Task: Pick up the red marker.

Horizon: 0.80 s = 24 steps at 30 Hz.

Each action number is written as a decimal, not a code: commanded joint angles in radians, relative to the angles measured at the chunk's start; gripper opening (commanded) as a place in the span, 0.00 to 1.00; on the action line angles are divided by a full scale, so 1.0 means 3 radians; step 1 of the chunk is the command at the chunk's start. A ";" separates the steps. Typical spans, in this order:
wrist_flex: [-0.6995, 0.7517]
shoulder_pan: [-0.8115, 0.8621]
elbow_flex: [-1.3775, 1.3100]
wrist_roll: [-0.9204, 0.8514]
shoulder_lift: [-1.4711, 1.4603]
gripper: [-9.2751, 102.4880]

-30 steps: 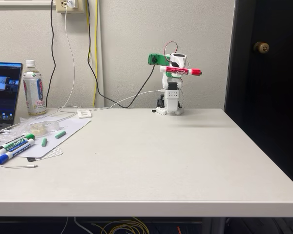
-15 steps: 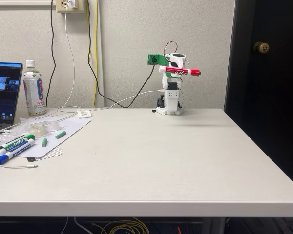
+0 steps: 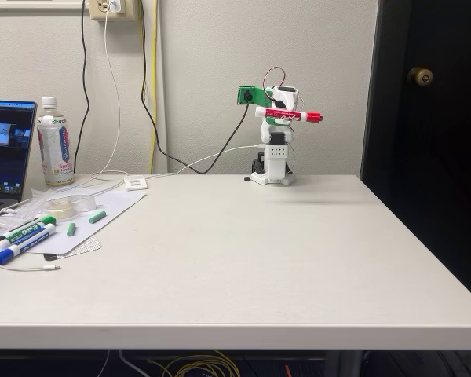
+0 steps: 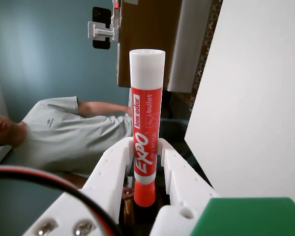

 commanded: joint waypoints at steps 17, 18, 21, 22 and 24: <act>0.0010 0.0015 0.0020 0.0015 0.0036 0.10; 0.0010 0.0020 0.0020 0.0020 0.0036 0.10; 0.0026 0.0041 0.0031 0.0031 0.0051 0.10; 0.0031 0.0046 0.0031 0.0031 0.0051 0.10; 0.0036 0.0051 0.0031 0.0031 0.0051 0.10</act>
